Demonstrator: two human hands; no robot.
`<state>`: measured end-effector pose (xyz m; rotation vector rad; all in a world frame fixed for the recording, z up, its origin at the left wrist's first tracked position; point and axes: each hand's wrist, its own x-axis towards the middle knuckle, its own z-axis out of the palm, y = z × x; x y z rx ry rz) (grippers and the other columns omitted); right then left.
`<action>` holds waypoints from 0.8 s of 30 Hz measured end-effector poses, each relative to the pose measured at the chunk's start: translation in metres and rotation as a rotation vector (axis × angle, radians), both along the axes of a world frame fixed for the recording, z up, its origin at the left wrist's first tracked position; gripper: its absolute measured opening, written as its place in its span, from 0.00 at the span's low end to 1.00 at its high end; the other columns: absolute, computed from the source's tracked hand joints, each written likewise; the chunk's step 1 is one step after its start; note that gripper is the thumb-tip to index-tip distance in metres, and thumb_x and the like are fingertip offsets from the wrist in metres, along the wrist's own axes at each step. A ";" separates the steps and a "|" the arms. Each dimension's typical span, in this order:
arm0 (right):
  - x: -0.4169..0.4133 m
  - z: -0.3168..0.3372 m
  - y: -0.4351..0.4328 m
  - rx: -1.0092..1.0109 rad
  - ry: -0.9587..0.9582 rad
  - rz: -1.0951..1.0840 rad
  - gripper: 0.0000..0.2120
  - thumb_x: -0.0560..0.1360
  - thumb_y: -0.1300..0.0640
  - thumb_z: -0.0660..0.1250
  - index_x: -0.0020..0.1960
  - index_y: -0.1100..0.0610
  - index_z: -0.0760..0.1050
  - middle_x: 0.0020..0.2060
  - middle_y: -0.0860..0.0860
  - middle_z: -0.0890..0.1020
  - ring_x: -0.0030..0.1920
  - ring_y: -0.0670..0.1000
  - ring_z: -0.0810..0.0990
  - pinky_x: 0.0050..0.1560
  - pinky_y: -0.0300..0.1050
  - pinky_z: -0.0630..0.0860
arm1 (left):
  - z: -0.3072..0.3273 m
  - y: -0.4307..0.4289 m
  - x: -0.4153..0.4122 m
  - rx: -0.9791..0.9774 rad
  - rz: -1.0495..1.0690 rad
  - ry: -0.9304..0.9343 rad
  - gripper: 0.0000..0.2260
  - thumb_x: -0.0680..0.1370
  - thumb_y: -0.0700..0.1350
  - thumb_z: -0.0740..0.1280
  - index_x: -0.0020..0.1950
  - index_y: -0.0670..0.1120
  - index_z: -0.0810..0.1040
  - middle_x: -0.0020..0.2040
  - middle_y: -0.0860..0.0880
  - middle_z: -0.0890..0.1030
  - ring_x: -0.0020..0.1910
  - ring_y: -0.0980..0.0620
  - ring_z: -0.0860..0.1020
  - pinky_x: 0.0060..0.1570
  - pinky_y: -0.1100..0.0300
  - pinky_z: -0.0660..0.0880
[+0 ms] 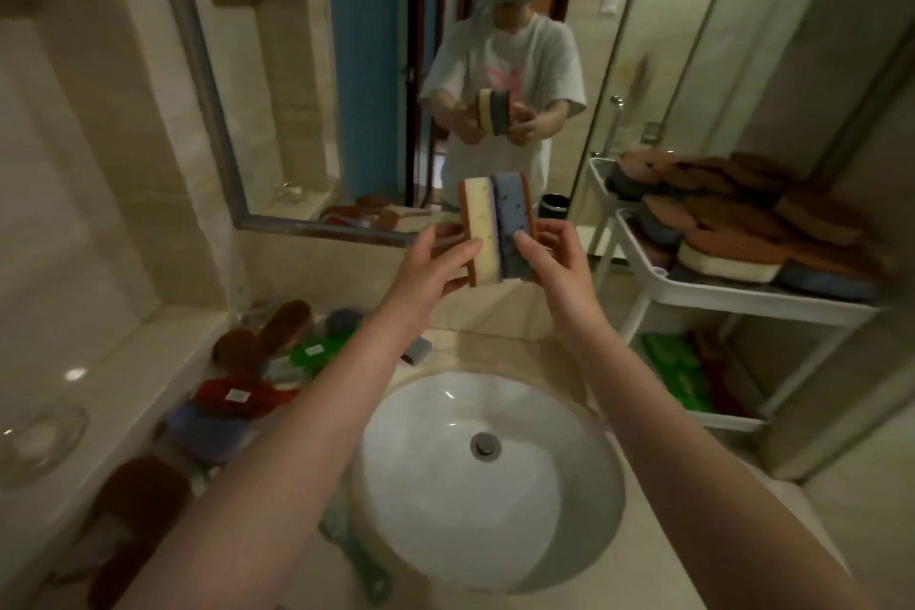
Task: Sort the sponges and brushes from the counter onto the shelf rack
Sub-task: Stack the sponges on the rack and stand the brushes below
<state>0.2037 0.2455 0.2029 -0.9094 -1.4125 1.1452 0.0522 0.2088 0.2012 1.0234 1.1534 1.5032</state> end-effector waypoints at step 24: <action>0.281 0.062 0.136 0.302 -0.686 -0.611 0.23 0.70 0.45 0.70 0.61 0.52 0.71 0.54 0.50 0.76 0.54 0.51 0.75 0.54 0.49 0.76 | 0.046 0.149 0.224 0.068 -0.050 0.129 0.21 0.71 0.50 0.73 0.59 0.52 0.67 0.59 0.48 0.76 0.56 0.49 0.77 0.50 0.58 0.77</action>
